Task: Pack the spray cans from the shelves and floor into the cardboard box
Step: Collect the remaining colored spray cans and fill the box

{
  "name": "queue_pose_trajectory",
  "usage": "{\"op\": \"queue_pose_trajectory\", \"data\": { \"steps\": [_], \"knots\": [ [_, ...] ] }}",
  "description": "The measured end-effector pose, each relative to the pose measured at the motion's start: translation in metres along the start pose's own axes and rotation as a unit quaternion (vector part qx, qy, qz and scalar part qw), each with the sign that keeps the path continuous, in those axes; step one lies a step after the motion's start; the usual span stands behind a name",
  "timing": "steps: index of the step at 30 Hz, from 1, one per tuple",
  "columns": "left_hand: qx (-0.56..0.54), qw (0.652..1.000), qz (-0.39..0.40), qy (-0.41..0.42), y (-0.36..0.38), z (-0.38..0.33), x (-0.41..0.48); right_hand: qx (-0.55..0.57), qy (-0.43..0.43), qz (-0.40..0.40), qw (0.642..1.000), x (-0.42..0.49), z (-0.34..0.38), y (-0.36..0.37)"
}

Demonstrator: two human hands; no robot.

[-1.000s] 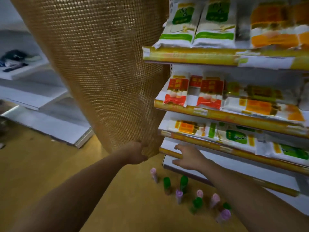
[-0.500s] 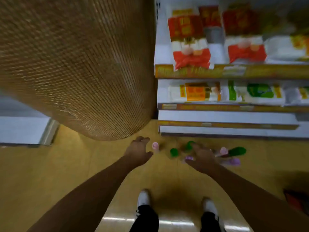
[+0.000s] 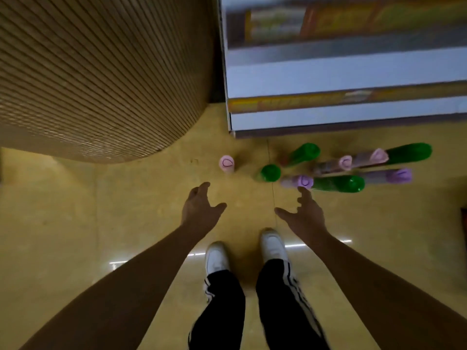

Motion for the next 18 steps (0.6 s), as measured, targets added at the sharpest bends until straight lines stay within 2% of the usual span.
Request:
{"op": "queue_pose_trajectory", "data": {
  "steps": [4, 8, 11, 14, 18],
  "knots": [
    [-0.046, 0.999, 0.005, -0.014, 0.068, 0.017, 0.066, 0.036, -0.019, -0.041, 0.998, 0.05, -0.049, 0.056],
    [-0.119, 0.991, -0.058, 0.005, 0.11, 0.012, 0.138, 0.084, -0.051, -0.072, 0.993, 0.107, -0.08, 0.105],
    [-0.175, 0.977, -0.104, 0.062, 0.119, 0.0, 0.185, 0.122, -0.077, -0.103, 0.984, 0.145, -0.09, 0.133],
    [-0.222, 0.964, -0.104, 0.108, 0.121, -0.009, 0.211, 0.157, -0.102, -0.174, 0.967, 0.168, -0.09, 0.142],
    [-0.204, 0.964, -0.108, 0.131, 0.122, -0.015, 0.211, 0.179, -0.116, -0.206, 0.955, 0.171, -0.077, 0.133]
  ]
}}
Point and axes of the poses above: each hand's wrist, its own x-axis towards the middle knuckle, its own y-axis out of the palm, z = x × y, the point moved 3 cm from there along x, towards the middle knuckle, and after that the axes turned 12 degrees about -y, right-handed, at the moved point
